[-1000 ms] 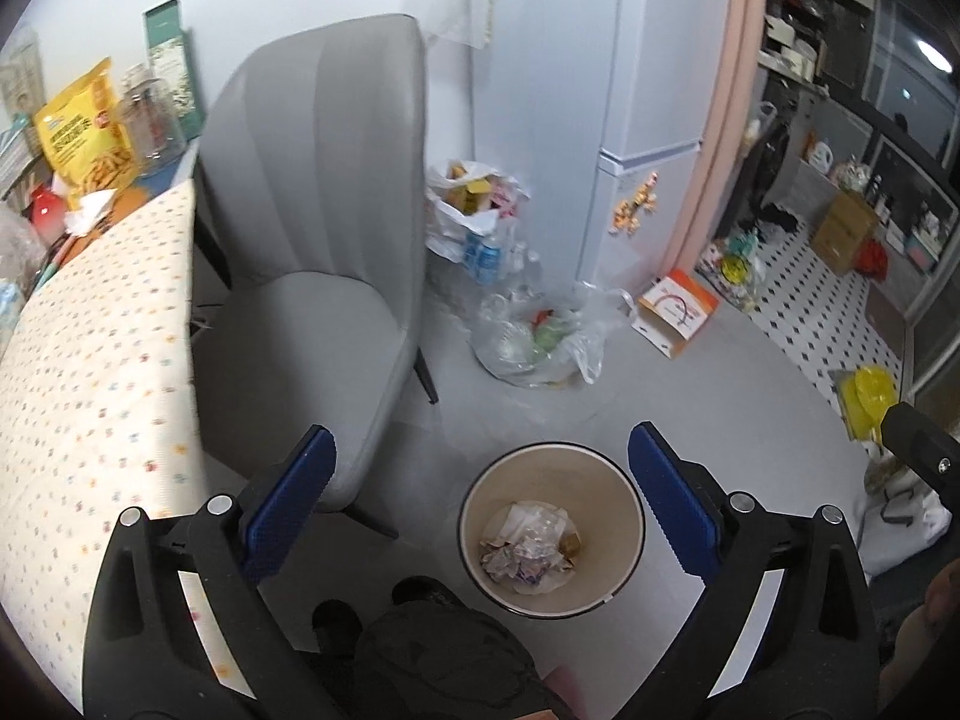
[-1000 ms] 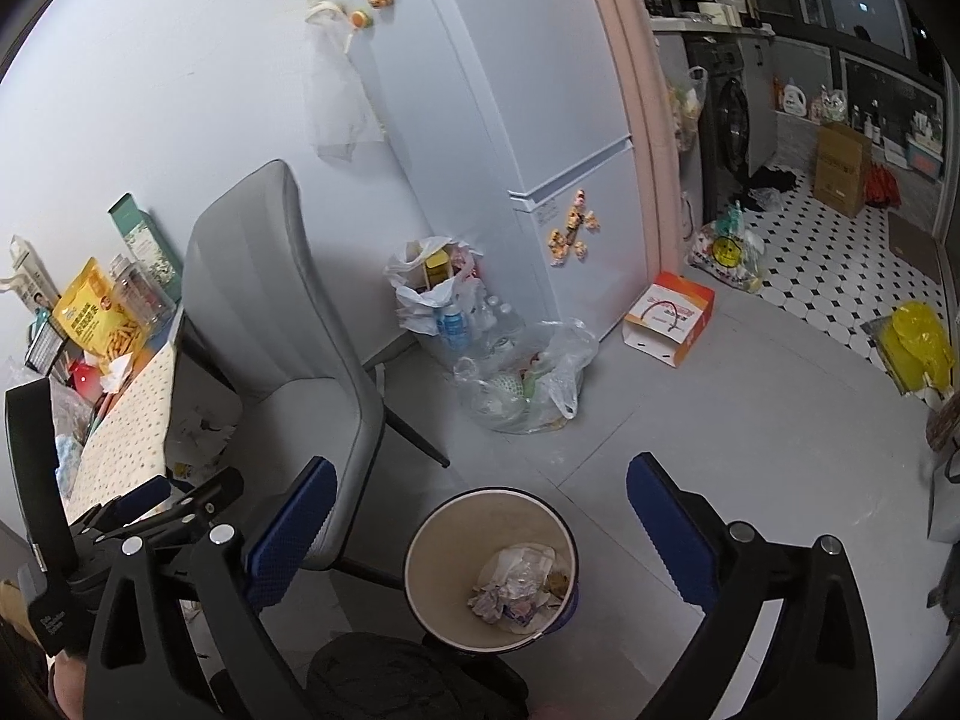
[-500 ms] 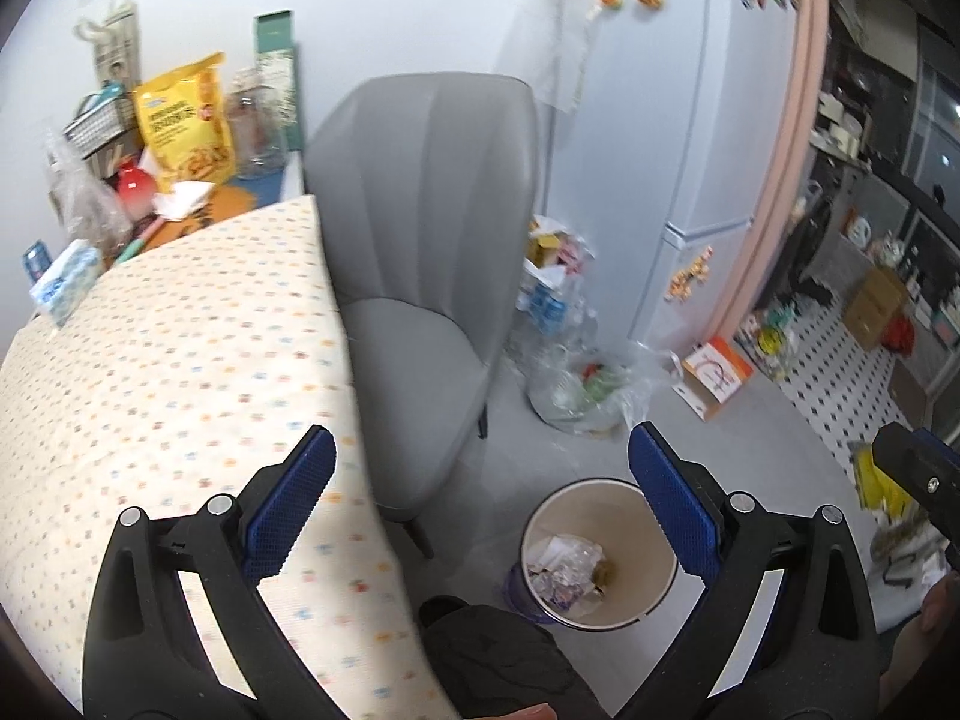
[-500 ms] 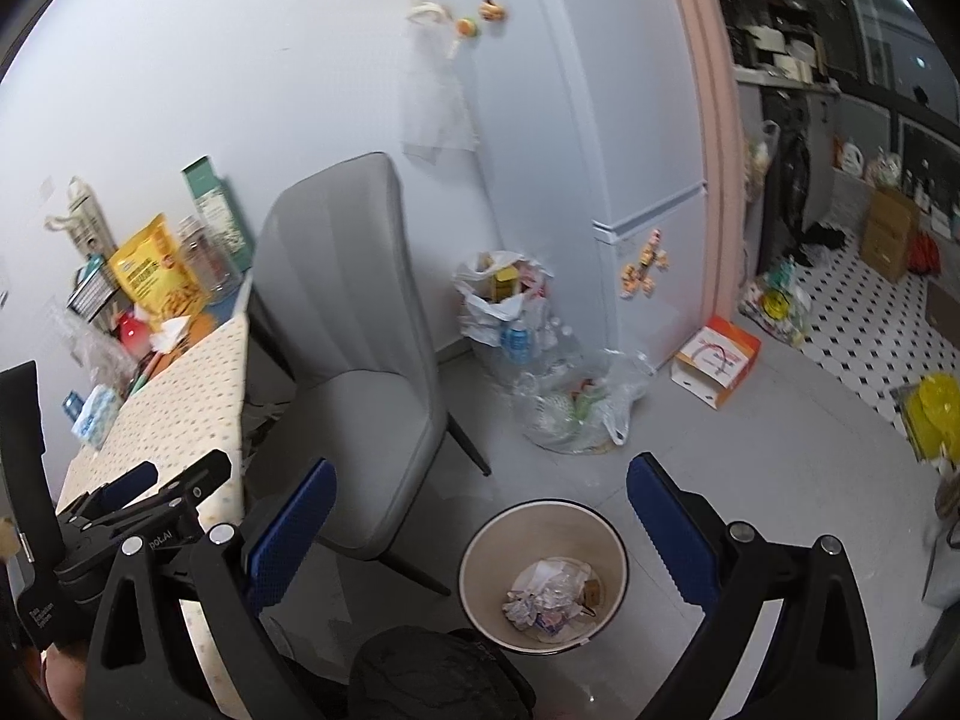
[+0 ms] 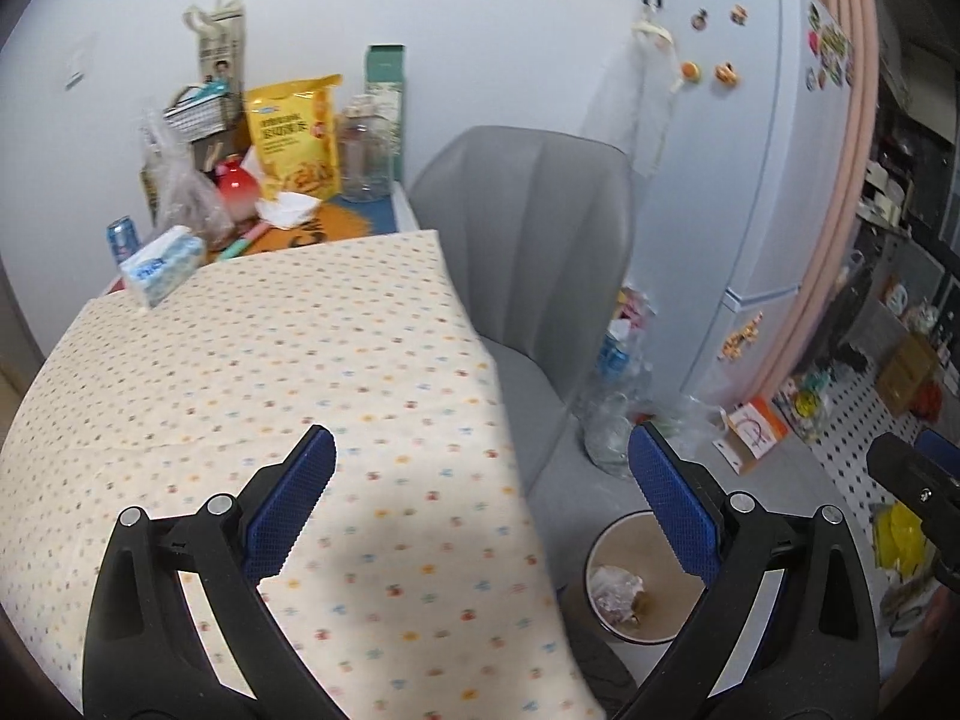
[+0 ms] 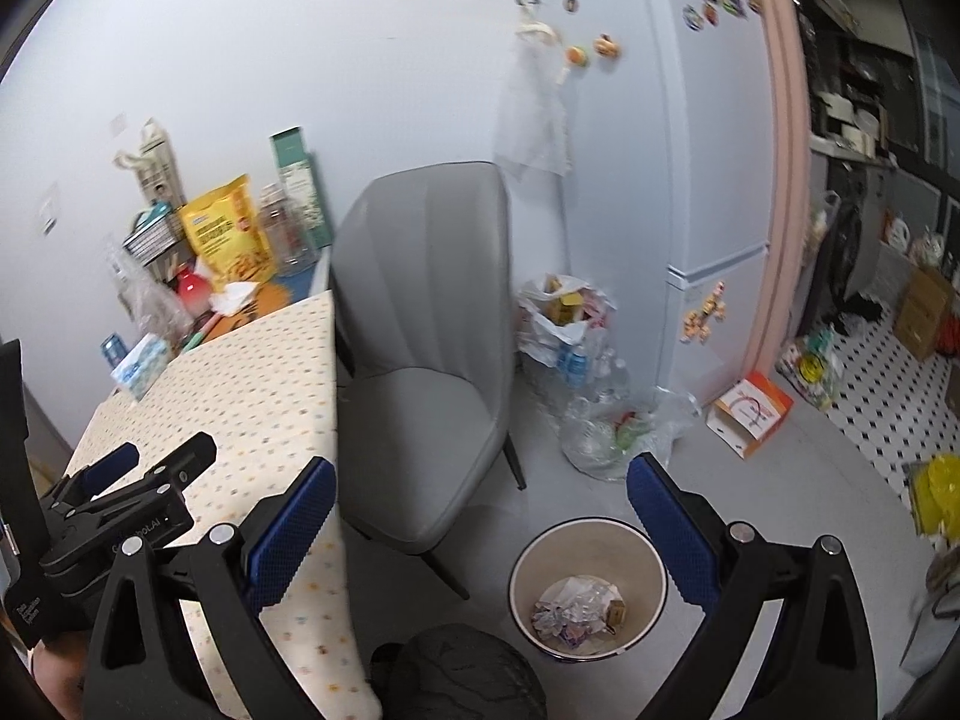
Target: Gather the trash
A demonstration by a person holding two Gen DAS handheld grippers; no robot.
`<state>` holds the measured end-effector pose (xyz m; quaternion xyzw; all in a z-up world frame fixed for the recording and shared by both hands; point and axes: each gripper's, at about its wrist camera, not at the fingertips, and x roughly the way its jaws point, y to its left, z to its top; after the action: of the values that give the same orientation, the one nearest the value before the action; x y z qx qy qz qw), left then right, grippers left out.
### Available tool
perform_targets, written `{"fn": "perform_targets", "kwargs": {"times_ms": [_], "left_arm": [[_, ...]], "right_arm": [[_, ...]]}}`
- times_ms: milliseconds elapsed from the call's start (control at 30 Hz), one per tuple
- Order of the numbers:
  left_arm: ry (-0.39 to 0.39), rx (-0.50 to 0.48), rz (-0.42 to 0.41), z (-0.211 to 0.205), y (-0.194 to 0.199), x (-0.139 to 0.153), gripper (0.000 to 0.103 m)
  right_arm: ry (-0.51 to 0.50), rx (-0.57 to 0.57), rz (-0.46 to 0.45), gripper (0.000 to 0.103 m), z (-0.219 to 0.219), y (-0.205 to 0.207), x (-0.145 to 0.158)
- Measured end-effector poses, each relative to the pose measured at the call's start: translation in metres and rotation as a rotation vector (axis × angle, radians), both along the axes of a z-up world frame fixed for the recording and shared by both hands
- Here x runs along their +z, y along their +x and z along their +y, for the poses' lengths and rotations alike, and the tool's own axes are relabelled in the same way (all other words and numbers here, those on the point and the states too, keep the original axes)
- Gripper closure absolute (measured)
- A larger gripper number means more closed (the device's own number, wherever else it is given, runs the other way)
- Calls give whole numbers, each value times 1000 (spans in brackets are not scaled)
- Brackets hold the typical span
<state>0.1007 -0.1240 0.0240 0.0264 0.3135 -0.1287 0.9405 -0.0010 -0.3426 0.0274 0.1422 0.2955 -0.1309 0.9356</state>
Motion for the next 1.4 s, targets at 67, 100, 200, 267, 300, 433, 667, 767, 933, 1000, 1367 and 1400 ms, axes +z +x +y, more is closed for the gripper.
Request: {"fn": "perform_targets", "kwargs": {"times_ms": [67,100,200,267,300,433,667,767,933,1000,1367,1400], "left_arm": [[-9,10,-7,13,-3,3,6],[-11,17,-11,19,-5,4,6],[-18,41,-17,39,-10,6,6],[-19,60,-23,52,-15,8,6],[-18,67,-25,56,-16,9,6],[-23,112,-41,83,-26,13,6],[-41,185,-61,124,-39,21,6],[-46,202,-73,135,-45,25,6],[-45,212,-90,146,-57,29,6],[-46,212,-92,148,-60,29,6],[-42,216,-114,150,-78,32,6],[-40,216,-116,150,-79,32,6]], "right_arm": [[-11,24,-5,8,16,1,4],[-15,32,-6,8,21,1,6],[-21,62,-8,8,40,3,10],[-25,81,-12,8,53,4,13],[-29,89,-13,8,58,4,13],[-58,148,-15,8,89,6,17],[-88,216,-41,8,127,2,29],[-96,234,-55,8,138,-2,35],[-111,254,-67,8,149,-14,40],[-117,257,-71,8,152,-19,41],[-107,265,-87,8,150,-36,42],[-108,262,-87,8,150,-36,42]]}}
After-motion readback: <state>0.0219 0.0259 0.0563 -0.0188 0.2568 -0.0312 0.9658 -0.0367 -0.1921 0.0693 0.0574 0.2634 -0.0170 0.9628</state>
